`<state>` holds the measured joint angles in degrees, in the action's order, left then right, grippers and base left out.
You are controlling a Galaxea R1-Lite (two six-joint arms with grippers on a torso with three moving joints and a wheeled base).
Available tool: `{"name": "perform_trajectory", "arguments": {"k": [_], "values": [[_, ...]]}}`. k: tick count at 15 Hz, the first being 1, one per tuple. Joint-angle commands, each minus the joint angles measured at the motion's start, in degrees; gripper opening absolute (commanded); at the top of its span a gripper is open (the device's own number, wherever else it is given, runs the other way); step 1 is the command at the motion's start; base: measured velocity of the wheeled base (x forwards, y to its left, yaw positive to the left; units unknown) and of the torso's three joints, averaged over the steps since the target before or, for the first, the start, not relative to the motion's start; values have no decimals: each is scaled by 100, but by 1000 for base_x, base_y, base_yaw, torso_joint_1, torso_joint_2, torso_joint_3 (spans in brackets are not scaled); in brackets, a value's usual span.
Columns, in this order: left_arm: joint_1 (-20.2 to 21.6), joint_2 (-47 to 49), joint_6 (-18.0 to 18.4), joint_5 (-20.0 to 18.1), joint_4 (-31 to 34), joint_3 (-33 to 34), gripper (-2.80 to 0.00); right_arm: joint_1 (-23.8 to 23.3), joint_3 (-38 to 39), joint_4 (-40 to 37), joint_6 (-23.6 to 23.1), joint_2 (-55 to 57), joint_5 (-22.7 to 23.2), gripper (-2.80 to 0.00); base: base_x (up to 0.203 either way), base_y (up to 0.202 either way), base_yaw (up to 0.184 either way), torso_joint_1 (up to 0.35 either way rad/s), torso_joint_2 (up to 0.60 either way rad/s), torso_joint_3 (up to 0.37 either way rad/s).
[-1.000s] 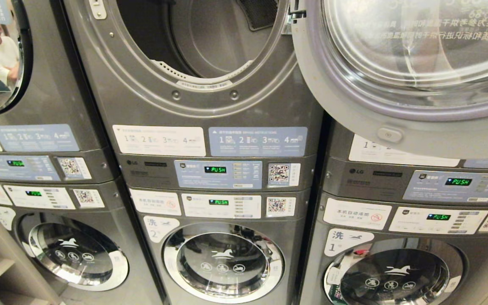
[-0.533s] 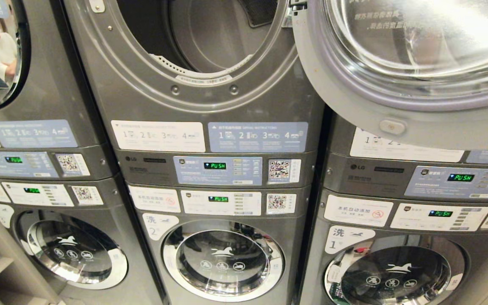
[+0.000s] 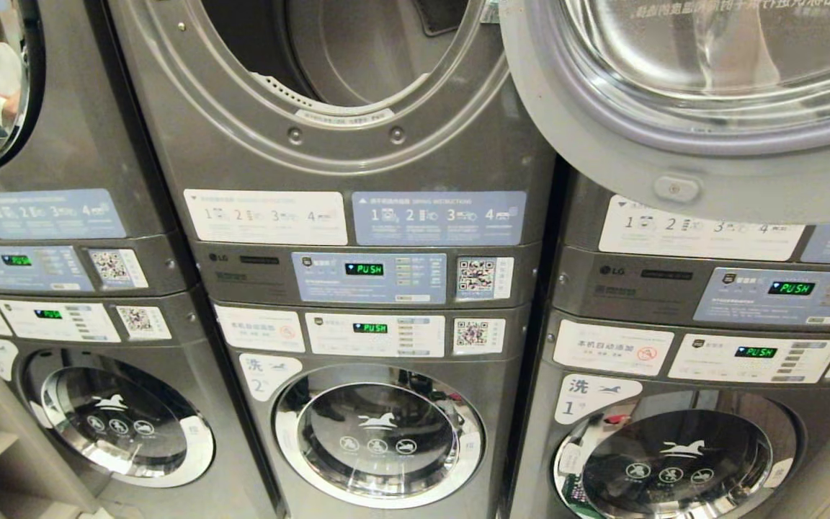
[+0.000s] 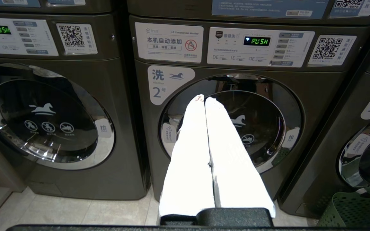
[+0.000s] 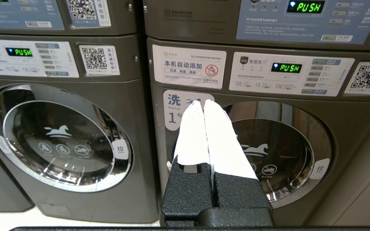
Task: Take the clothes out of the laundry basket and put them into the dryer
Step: Take the clothes out of the basket
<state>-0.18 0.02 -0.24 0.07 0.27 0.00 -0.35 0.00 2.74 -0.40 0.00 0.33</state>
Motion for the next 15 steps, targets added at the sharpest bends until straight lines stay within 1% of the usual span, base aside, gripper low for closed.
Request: {"name": "perform_trajectory", "arguments": {"k": [1, 15], "values": [[1, -11, -2, 2, 0, 9, -280, 0, 97, 7, -4, 0, 2, -280, 0, 0, 0, -129, 300, 165], [1, -11, -2, 2, 0, 9, -280, 0, 100, 7, 5, 6, 2, -280, 0, 0, 0, -146, 329, 179]]}}
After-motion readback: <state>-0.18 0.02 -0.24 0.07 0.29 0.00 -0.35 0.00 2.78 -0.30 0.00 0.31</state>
